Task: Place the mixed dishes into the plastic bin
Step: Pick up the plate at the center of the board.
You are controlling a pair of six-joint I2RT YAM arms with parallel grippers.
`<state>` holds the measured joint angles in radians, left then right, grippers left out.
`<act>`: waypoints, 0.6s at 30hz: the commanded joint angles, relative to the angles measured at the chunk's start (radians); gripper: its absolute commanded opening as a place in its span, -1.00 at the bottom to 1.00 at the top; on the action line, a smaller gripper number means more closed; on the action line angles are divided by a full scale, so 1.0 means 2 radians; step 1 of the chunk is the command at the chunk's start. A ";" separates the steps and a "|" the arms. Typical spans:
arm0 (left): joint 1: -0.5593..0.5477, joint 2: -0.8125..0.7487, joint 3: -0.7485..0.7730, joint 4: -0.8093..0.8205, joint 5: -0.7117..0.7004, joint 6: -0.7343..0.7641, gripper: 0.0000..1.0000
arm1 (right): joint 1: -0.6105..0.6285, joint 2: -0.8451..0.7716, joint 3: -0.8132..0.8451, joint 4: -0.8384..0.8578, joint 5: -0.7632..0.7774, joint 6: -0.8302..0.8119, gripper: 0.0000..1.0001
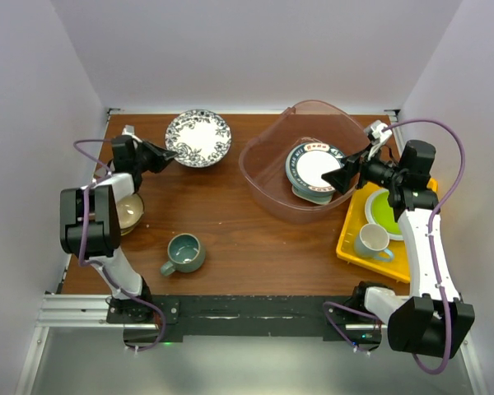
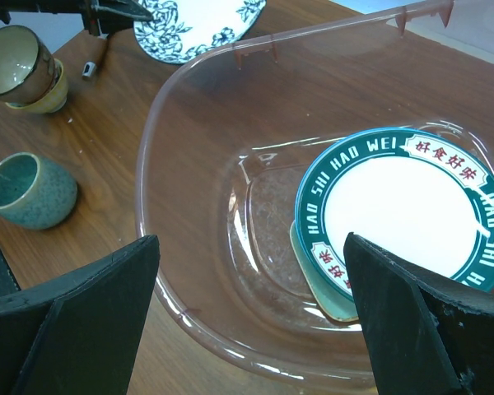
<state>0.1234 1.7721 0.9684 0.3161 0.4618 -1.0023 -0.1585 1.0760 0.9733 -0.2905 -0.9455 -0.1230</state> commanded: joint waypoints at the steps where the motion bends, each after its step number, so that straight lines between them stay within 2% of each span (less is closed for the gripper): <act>1: 0.005 -0.050 0.027 0.057 0.048 -0.007 -1.00 | -0.004 -0.010 -0.002 0.020 -0.010 0.001 0.96; 18: 0.012 -0.175 0.014 0.015 0.031 0.023 -1.00 | -0.003 -0.006 -0.004 0.026 -0.010 0.001 0.96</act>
<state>0.1375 1.5352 0.9684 0.2241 0.4885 -0.9539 -0.1581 1.0760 0.9726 -0.2790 -0.9455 -0.1230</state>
